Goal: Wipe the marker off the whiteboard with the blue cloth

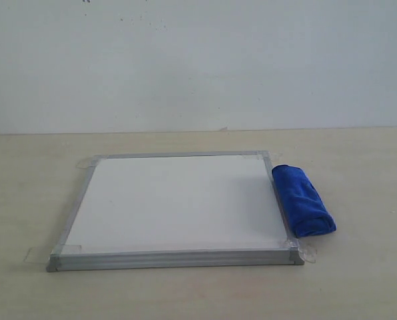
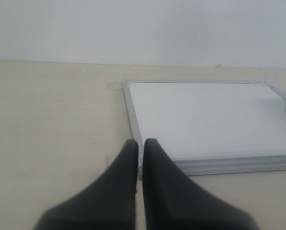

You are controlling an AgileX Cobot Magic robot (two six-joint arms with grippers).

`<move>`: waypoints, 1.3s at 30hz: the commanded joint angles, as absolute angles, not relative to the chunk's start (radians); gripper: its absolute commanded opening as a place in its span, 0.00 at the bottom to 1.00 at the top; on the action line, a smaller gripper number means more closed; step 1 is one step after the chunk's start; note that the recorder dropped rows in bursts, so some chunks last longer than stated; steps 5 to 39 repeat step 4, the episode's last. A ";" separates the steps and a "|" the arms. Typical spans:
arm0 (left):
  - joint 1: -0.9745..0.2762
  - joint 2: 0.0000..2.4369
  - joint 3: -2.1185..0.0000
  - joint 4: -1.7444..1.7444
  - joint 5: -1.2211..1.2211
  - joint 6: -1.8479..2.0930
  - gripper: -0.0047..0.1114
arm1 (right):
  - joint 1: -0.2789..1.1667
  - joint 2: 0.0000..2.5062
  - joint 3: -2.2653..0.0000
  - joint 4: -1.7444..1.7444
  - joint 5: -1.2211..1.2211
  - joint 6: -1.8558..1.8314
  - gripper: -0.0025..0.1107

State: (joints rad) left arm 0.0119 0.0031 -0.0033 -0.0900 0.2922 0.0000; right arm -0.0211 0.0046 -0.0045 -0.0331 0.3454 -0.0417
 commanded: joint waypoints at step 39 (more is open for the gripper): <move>0.010 0.000 0.000 -0.089 0.288 0.000 0.07 | -0.029 0.000 0.000 -0.032 0.334 -0.043 0.02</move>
